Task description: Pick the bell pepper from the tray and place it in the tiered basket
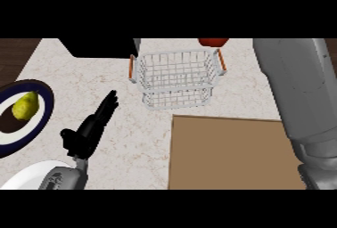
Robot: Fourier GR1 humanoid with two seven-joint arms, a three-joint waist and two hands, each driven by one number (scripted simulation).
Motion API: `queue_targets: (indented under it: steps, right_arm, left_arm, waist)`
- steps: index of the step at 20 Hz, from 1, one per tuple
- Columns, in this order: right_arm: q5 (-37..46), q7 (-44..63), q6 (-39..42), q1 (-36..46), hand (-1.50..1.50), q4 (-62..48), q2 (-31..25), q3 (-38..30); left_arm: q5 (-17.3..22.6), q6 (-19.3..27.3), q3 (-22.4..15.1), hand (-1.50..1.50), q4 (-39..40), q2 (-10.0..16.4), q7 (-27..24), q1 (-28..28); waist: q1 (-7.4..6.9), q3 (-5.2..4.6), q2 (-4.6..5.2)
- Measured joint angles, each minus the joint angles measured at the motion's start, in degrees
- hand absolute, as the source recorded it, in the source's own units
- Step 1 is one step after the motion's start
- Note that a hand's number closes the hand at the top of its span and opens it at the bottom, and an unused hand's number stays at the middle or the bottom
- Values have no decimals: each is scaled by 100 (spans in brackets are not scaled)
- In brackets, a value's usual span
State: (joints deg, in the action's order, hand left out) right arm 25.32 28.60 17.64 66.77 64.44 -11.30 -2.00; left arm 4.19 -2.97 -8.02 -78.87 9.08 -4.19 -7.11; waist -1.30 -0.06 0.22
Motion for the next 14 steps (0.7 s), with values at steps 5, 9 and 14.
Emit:
queue_targets:
  steps: [5,9,14]
  right_arm:
    - [240,-262,-401,507,150,-1025,440,104]
    - [375,-559,-734,806,150,-1751,709,95]
    - [182,-754,-1070,1052,150,-2389,996,129]
  left_arm:
    - [5,-63,93,0,140,-15,-40,-122]
    - [-73,-65,57,0,146,-69,-178,20]
    - [-51,-101,105,0,39,-59,72,-90]
  waist:
    - [-9,0,11]
    - [-20,0,14]
    - [-43,2,16]
